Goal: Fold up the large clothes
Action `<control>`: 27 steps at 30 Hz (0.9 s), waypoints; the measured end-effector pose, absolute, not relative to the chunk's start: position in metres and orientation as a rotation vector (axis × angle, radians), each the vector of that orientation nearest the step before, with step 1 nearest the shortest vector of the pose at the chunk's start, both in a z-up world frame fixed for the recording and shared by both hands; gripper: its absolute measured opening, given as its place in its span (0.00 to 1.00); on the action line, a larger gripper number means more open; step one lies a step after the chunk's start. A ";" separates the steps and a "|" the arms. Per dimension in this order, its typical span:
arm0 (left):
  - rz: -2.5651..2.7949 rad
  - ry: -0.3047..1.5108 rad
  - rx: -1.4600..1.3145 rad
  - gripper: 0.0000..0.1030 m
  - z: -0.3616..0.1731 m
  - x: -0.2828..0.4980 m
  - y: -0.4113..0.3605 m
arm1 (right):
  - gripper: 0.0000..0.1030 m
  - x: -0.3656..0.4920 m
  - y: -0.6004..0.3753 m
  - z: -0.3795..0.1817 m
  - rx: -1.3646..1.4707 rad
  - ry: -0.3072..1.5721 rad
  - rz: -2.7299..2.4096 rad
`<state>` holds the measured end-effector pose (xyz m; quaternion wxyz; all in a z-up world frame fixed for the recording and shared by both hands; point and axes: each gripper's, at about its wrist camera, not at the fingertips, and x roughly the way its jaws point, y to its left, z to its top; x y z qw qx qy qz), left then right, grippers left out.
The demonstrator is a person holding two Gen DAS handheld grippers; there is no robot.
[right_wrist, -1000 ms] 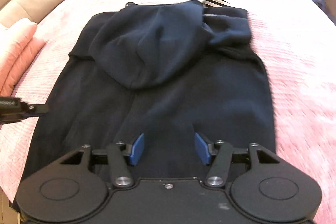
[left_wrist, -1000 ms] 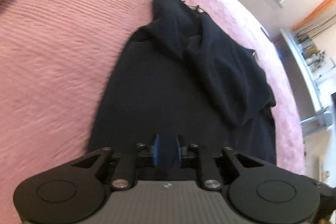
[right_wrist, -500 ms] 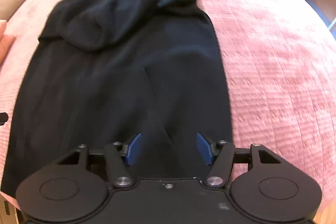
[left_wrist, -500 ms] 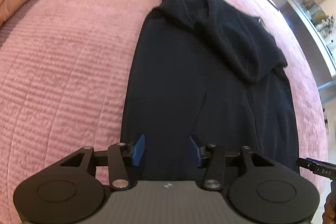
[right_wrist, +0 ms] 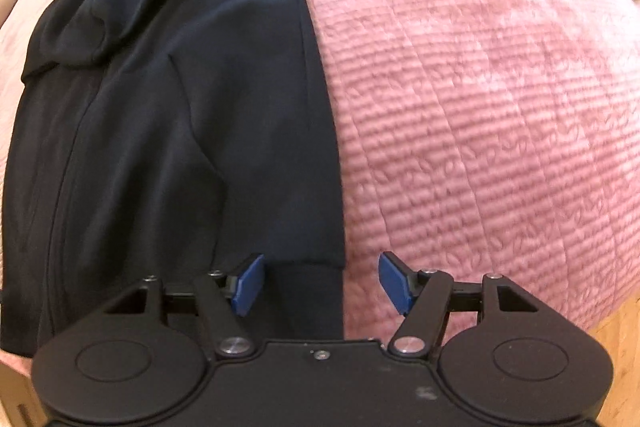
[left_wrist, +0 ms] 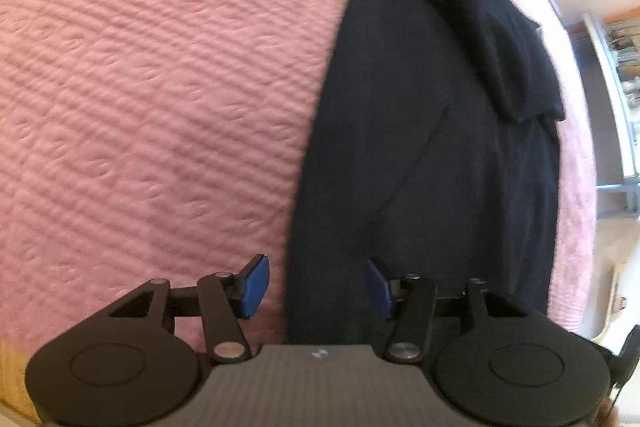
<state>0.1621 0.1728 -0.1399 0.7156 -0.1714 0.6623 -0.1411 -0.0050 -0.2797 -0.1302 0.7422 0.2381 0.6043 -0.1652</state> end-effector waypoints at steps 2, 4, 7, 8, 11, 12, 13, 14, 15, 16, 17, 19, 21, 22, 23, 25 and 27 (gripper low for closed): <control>-0.331 1.496 -0.388 0.58 -0.145 0.159 0.176 | 0.74 -0.007 -0.282 -0.136 0.547 1.338 -0.348; -0.353 1.529 -0.430 0.60 -0.154 0.155 0.175 | 0.74 -0.008 -0.285 -0.145 0.583 1.358 -0.331; -0.380 1.561 -0.479 0.63 -0.165 0.147 0.172 | 0.76 -0.007 -0.286 -0.152 0.604 1.405 -0.291; -0.400 1.558 -0.492 0.65 -0.167 0.144 0.172 | 0.76 -0.007 -0.285 -0.152 0.594 1.409 -0.277; -0.417 1.563 -0.544 0.67 -0.176 0.143 0.174 | 0.77 -0.004 -0.283 -0.153 0.593 1.414 -0.246; -0.423 1.565 -0.561 0.66 -0.177 0.144 0.177 | 0.67 -0.003 -0.282 -0.153 0.598 1.412 -0.217; -0.427 1.565 -0.561 0.63 -0.177 0.144 0.177 | 0.44 -0.002 -0.281 -0.153 0.611 1.410 -0.190; -0.426 1.566 -0.545 0.48 -0.178 0.144 0.177 | 0.38 -0.001 -0.279 -0.153 0.625 1.409 -0.174; -0.425 1.574 -0.522 0.26 -0.179 0.145 0.177 | 0.32 0.000 -0.278 -0.151 0.621 1.401 -0.167; -0.425 1.587 -0.509 0.15 -0.182 0.144 0.174 | 0.18 0.000 -0.277 -0.149 0.620 1.386 -0.156; -0.422 1.594 -0.513 0.09 -0.183 0.141 0.171 | 0.14 -0.001 -0.277 -0.145 0.627 1.366 -0.157; -0.395 1.582 -0.550 0.06 -0.182 0.139 0.173 | 0.09 0.001 -0.279 -0.133 0.643 1.332 -0.160; -0.376 1.557 -0.613 0.06 -0.175 0.143 0.180 | 0.07 0.004 -0.286 -0.116 0.651 1.298 -0.153; -0.379 1.534 -0.667 0.06 -0.168 0.147 0.184 | 0.07 0.009 -0.289 -0.106 0.662 1.274 -0.142; -0.393 1.501 -0.710 0.06 -0.159 0.153 0.186 | 0.07 0.015 -0.293 -0.096 0.663 1.251 -0.129; -0.429 1.443 -0.738 0.06 -0.137 0.171 0.182 | 0.06 0.032 -0.302 -0.075 0.665 1.196 -0.105; -0.459 1.393 -0.743 0.06 -0.117 0.196 0.173 | 0.06 0.056 -0.312 -0.055 0.641 1.130 -0.090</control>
